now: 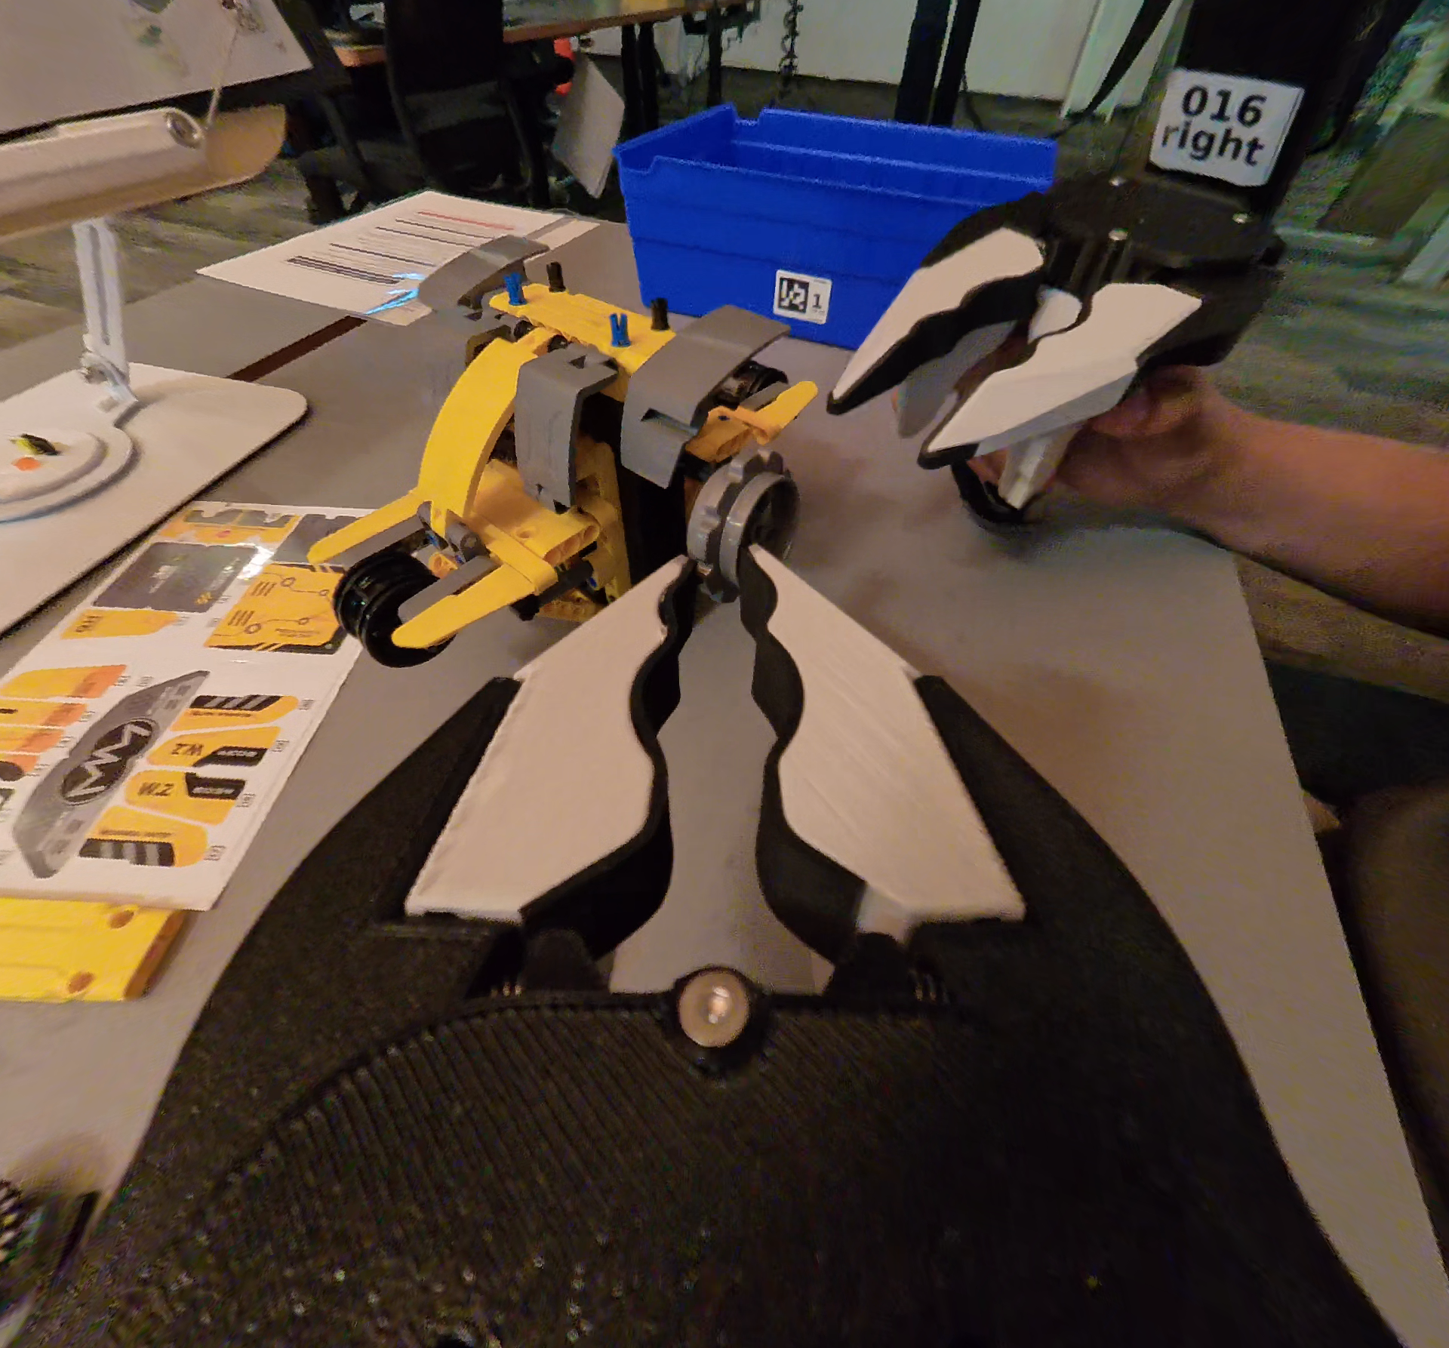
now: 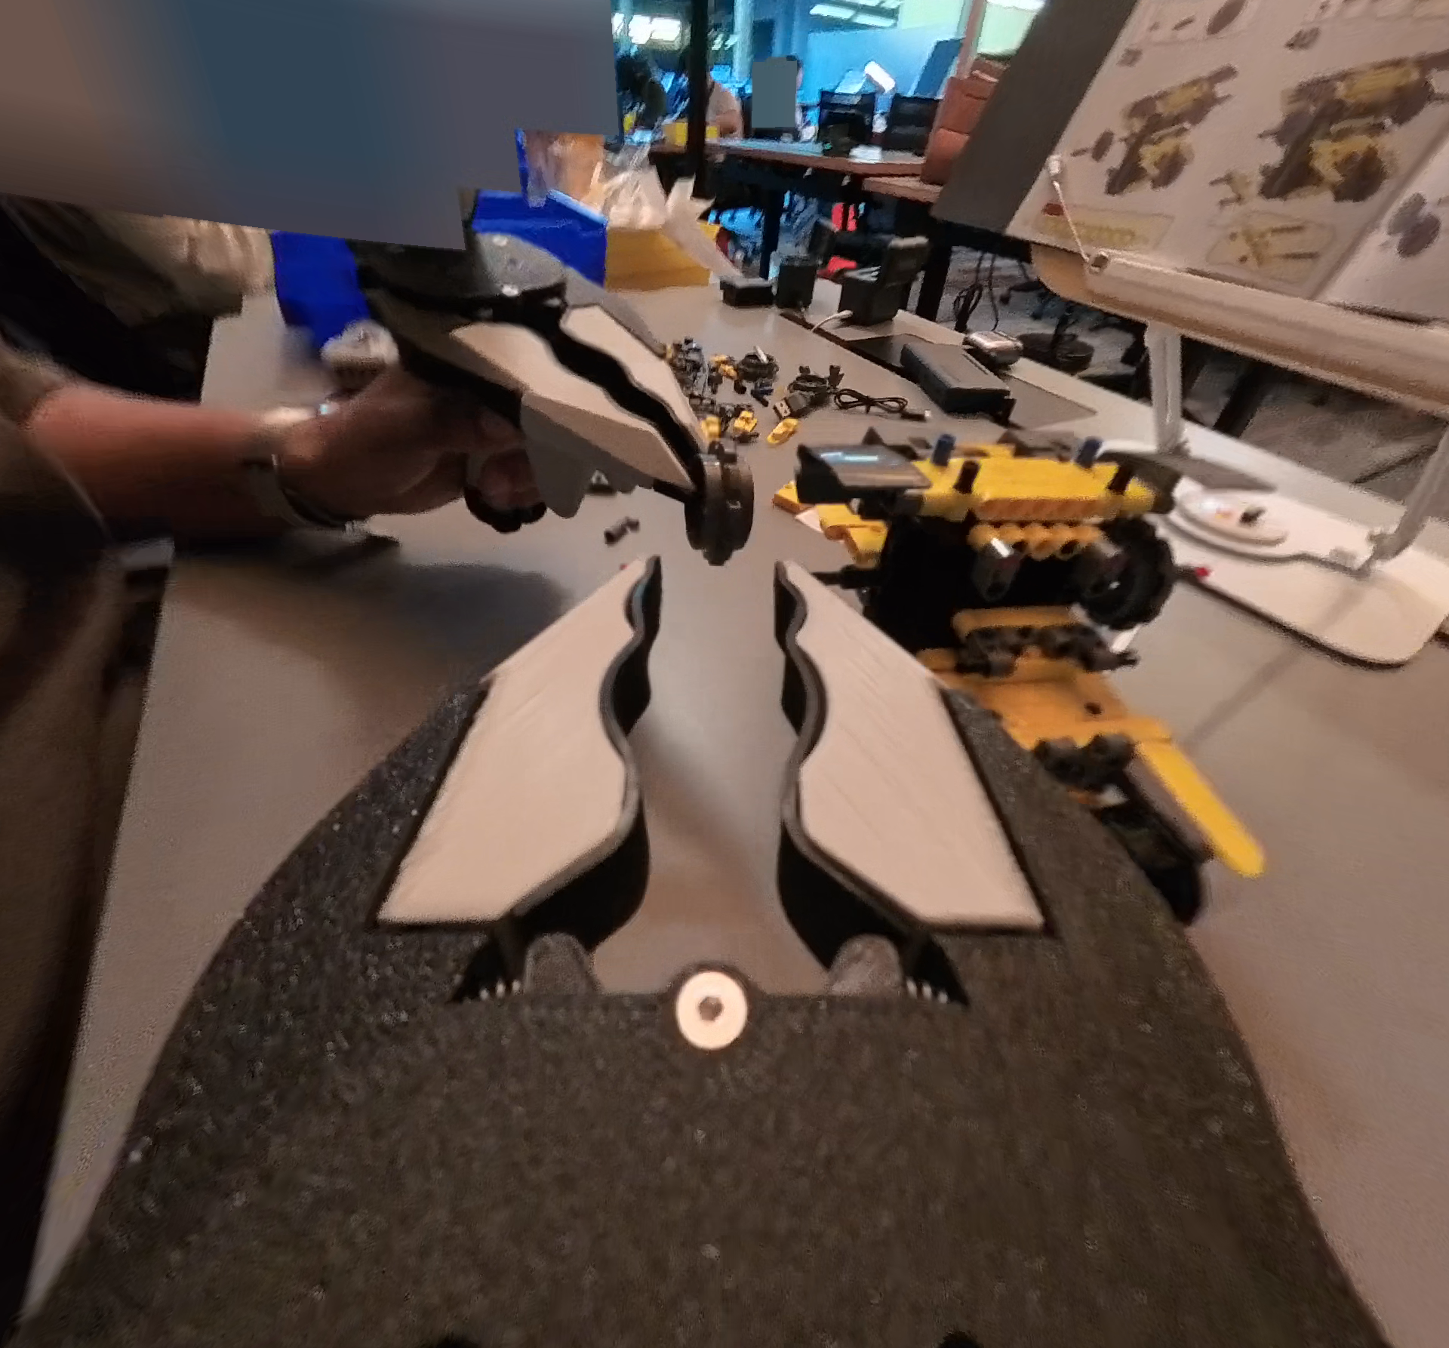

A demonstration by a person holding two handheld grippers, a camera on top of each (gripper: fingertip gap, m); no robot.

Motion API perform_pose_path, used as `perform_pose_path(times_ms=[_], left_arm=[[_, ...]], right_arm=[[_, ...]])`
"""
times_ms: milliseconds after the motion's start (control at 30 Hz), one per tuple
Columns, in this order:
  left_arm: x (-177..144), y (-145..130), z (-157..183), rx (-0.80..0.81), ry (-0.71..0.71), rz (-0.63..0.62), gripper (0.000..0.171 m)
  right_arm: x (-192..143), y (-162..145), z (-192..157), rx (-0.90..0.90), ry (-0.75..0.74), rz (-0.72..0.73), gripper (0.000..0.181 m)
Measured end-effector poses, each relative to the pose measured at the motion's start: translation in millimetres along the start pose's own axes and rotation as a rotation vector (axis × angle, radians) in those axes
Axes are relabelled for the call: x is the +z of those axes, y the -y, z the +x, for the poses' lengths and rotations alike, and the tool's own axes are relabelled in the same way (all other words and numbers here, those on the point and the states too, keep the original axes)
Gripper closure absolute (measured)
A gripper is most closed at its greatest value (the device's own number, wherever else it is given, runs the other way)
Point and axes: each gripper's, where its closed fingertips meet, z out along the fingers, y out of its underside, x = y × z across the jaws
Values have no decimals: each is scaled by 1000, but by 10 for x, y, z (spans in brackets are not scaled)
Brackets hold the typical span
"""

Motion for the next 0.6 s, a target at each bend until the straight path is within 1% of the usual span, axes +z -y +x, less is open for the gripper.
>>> perform_pose_path(times_ms=[67, 167, 267, 333, 400, 467, 500, 600], left_arm=[[14, -11, -6, -19, -12, 7, 162], [45, 30, 8, -30, -20, 34, 162], [85, 93, 38, -44, -39, 61, 163], [114, 85, 44, -41, -42, 62, 163], [150, 68, 81, -54, -67, 68, 163], [195, 73, 140, -109, -114, 77, 162], [212, 75, 113, -142, -99, 80, 162], [201, 91, 105, -169, -114, 95, 163]], right_arm=[[-49, 30, 75, -103, 22, -48, 154], [-100, 127, 172, -157, 37, -19, 155], [-77, 136, 185, -103, 22, 82, 158], [-39, 70, 112, -69, 48, 50, 157], [4, 50, 43, -57, 60, 64, 159], [97, -110, -19, -22, 97, -4, 160], [134, -181, -22, -3, 101, -40, 157], [154, -175, -18, 35, 119, -35, 160]])
